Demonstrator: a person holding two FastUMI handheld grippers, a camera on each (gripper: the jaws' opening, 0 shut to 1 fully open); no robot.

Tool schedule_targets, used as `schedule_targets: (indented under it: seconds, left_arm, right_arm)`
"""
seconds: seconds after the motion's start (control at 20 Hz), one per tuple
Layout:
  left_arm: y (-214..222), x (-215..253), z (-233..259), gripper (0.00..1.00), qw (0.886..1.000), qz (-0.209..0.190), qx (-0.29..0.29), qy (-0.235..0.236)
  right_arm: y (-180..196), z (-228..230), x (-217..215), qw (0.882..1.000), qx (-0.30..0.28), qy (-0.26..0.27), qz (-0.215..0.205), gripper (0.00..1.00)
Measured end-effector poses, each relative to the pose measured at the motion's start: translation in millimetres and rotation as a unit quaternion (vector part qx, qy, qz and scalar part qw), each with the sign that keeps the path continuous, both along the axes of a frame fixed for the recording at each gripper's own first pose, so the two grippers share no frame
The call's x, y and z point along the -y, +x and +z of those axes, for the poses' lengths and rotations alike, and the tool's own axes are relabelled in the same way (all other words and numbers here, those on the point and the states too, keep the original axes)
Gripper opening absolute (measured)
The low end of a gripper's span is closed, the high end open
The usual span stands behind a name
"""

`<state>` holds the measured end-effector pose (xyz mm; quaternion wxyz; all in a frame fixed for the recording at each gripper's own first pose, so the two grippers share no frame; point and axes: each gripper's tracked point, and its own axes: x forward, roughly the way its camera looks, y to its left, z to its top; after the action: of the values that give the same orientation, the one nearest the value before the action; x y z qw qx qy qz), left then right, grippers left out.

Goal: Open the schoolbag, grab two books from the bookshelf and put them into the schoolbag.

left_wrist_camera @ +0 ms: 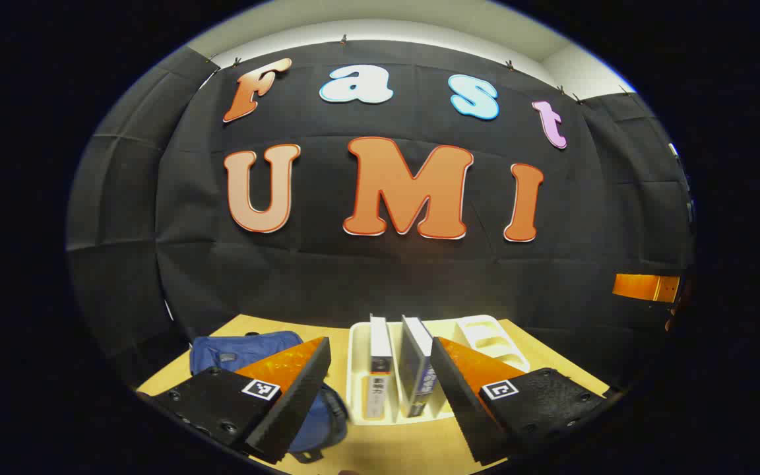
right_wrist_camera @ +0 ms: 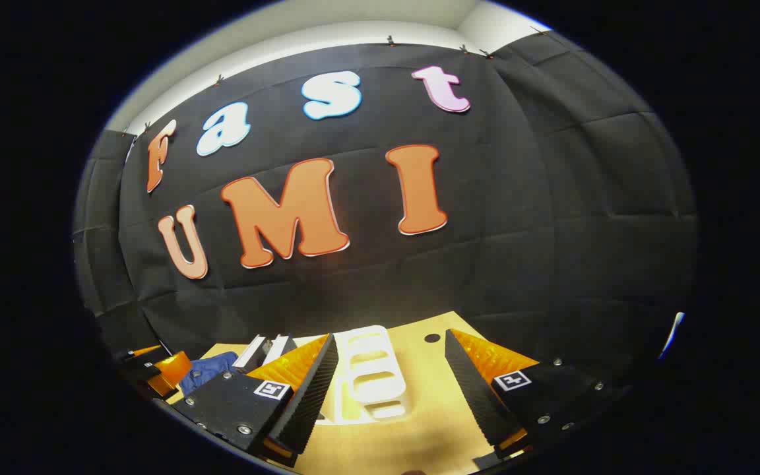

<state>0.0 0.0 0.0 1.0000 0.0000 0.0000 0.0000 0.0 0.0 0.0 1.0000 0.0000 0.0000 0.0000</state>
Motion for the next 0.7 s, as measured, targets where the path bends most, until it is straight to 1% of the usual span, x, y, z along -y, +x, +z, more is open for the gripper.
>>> schedule_targets:
  seconds: [0.05,0.1,0.15,0.25,0.3,0.35,0.4,0.55,0.7]
  left_arm:
    - [-0.9,-15.3,5.2,0.95,1.000,0.011,0.006,0.001]
    - [-1.6,-28.7,9.2,0.95,1.000,0.021,0.008,0.000]
    - [-2.4,-36.5,11.7,0.95,1.000,0.028,0.009,-0.004]
    - [-4.1,-45.0,16.5,0.95,0.999,0.031,0.013,-0.018]
    - [-4.0,-47.7,17.3,0.95,0.999,0.034,0.013,-0.023]
    - [-6.3,-49.7,18.0,0.95,0.999,0.037,0.016,-0.025]
    - [-8.7,-51.8,19.5,0.95,0.999,0.039,0.017,-0.026]
    - [-11.5,-55.7,18.9,0.95,0.998,0.052,0.018,-0.042]
    - [-16.0,-61.5,29.4,0.95,0.995,0.060,0.052,-0.064]
  right_arm:
    - [1.6,-3.8,-11.2,1.000,-0.006,-0.002,0.005,1.00]
    - [2.7,-5.7,-21.7,1.000,-0.012,-0.001,0.012,0.96]
    - [2.9,-5.0,-32.1,1.000,-0.014,0.003,0.022,1.00]
    - [3.9,-1.4,-50.5,0.998,-0.015,0.015,0.051,1.00]
    - [5.5,-2.5,-59.8,0.997,-0.022,0.024,0.069,0.96]
    - [7.4,-3.4,-65.0,0.996,-0.027,0.027,0.080,1.00]
    - [13.0,-4.0,-62.4,0.996,-0.032,0.025,0.077,0.96]
    - [19.6,-3.7,-63.9,0.995,-0.038,-0.002,0.088,0.96]
    - [24.9,-6.1,-63.6,0.994,-0.034,-0.021,0.102,0.96]
